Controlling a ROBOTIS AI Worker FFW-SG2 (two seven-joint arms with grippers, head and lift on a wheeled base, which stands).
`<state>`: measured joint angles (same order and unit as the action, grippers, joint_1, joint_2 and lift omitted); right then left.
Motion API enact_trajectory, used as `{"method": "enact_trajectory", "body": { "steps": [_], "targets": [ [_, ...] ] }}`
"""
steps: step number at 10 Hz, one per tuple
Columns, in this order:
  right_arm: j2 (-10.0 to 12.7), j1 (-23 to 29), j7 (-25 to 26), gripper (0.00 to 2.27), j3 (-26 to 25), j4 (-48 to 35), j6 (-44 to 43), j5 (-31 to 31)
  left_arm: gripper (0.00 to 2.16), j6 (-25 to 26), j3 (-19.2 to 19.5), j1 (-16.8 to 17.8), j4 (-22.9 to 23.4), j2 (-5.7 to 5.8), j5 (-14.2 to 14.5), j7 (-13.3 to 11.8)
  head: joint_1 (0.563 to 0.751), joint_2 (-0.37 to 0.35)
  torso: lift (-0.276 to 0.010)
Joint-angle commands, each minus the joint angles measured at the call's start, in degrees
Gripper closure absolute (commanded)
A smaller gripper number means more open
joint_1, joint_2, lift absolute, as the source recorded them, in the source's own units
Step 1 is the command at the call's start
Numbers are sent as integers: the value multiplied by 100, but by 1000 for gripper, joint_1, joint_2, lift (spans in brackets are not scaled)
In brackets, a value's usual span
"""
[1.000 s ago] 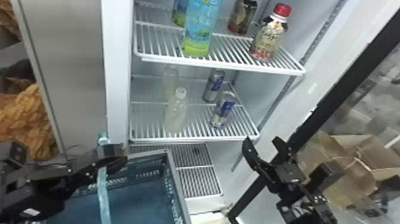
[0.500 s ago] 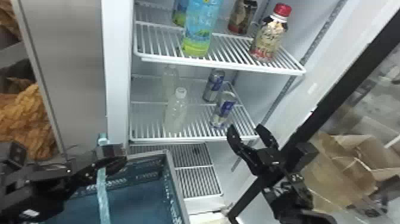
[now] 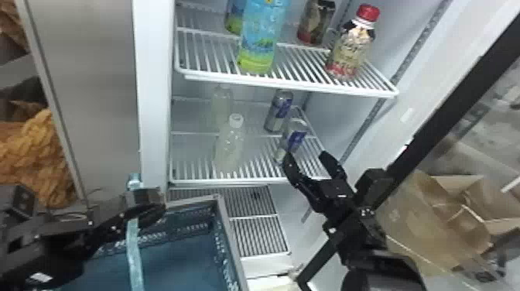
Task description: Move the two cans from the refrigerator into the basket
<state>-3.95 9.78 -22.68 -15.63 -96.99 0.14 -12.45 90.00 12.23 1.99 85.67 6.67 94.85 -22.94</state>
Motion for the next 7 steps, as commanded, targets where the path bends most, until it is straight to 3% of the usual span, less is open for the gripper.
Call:
{"method": "enact_trajectory", "body": {
  "steps": [1, 7],
  "targets": [
    [-44, -205, 9, 104, 66, 228, 0, 45, 1199, 3, 0, -2, -10, 1, 10, 0, 695, -335, -218],
    [-158, -922, 114, 108, 386, 1170, 42, 68, 1199, 3, 0, -16, 4, 1, 10, 0, 695, -309, -218]
  ]
}}
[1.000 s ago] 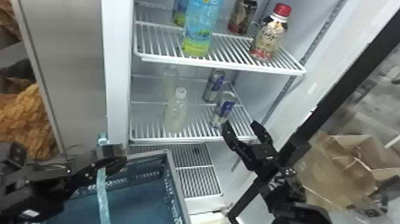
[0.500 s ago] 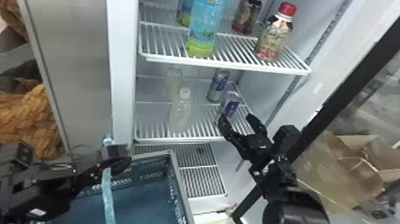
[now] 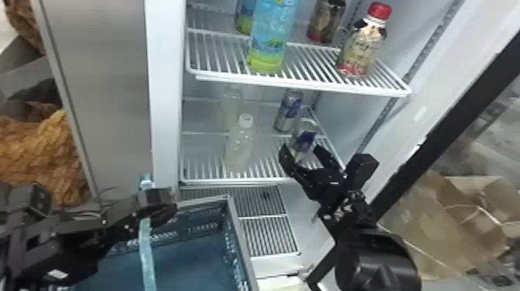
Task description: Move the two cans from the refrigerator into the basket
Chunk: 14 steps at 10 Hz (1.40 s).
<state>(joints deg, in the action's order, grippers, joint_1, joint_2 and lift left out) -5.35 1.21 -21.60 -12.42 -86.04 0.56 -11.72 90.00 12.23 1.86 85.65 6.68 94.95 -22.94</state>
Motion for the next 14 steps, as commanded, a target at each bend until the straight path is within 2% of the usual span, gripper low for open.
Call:
{"method": "enact_trajectory", "body": {
  "steps": [1, 8, 9, 10, 11, 12, 13, 14],
  "targets": [
    [-36, -164, 24, 110, 111, 188, 0, 7, 1199, 3, 0, -3, -8, 0, 0, 0, 695, -305, -218],
    [-133, -571, 103, 113, 225, 540, 197, 18, 1199, 3, 0, -3, -8, 18, 0, 0, 695, -284, -218],
    [-141, -599, 112, 188, 271, 568, 253, -39, 1199, 3, 0, -3, -8, 26, 0, 0, 695, -284, -218],
    [-150, -628, 103, 487, 282, 582, 450, -51, 1199, 3, 0, -3, -8, 26, 0, 0, 695, -281, -218],
    [-185, -642, 103, 914, 339, 582, 478, -51, 1199, 3, 0, -3, -8, 26, 0, 0, 695, -280, -218],
    [-185, -628, 103, 1161, 328, 568, 478, -51, 1199, 3, 0, -17, -8, 26, 11, 0, 695, -276, -218],
    [-177, -585, 103, 1263, 294, 512, 380, -28, 1199, 3, 0, -31, -8, 26, 11, 0, 695, -273, -218],
    [-177, -515, 103, 1263, 282, 413, 380, -5, 1199, 3, 0, -31, -8, 26, 23, 0, 695, -274, -218]
  ]
}}
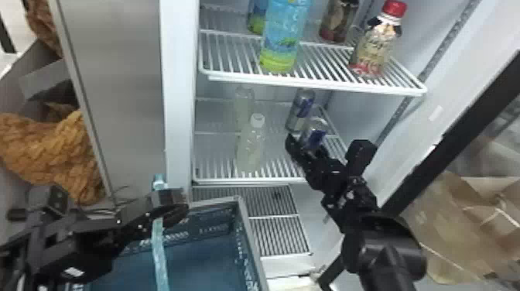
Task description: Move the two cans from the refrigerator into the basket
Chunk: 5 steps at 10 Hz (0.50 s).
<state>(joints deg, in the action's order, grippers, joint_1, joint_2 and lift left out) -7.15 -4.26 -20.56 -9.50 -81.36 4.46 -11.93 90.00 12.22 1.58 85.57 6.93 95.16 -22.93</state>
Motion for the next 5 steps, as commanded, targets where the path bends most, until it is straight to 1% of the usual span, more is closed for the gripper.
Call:
{"method": "enact_trajectory", "body": {
  "steps": [1, 3, 5],
  "targets": [
    [3, 145, 8, 1263, -44, -210, -10, 28, 1199, 3, 0, -3, 0, -8, 13, -1, 695, -277, -218],
    [55, 510, 17, 1263, -262, -828, 117, 73, 1199, 3, 0, -17, 0, -8, 25, -1, 695, -286, -218],
    [73, 862, 52, 1263, -342, -1349, 243, 5, 1199, 3, 0, -31, 0, -8, 13, -1, 695, -301, -218]
  ]
}}
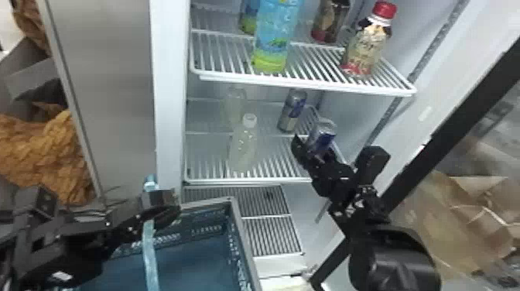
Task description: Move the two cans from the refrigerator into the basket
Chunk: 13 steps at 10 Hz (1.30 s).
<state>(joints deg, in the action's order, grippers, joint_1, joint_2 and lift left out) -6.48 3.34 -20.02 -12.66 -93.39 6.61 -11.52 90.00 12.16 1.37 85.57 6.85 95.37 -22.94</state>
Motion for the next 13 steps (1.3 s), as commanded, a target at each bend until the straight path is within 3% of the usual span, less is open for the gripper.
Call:
{"method": "enact_trajectory", "body": {
  "steps": [1, 6, 13],
  "targets": [
    [33, 271, -1, 1263, -82, -386, 126, -71, 1199, 3, 7, -10, 0, 0, 3, 0, 695, -308, -218],
    [59, 1269, -1, 1263, 43, -2003, 871, -619, 1199, 3, 7, -10, 0, 0, -8, 0, 695, -307, -218],
    [24, 2310, -45, 1263, 637, -3550, 1518, -1556, 1199, 3, 29, -52, 0, 0, 3, 0, 695, -203, -218]
  ]
}}
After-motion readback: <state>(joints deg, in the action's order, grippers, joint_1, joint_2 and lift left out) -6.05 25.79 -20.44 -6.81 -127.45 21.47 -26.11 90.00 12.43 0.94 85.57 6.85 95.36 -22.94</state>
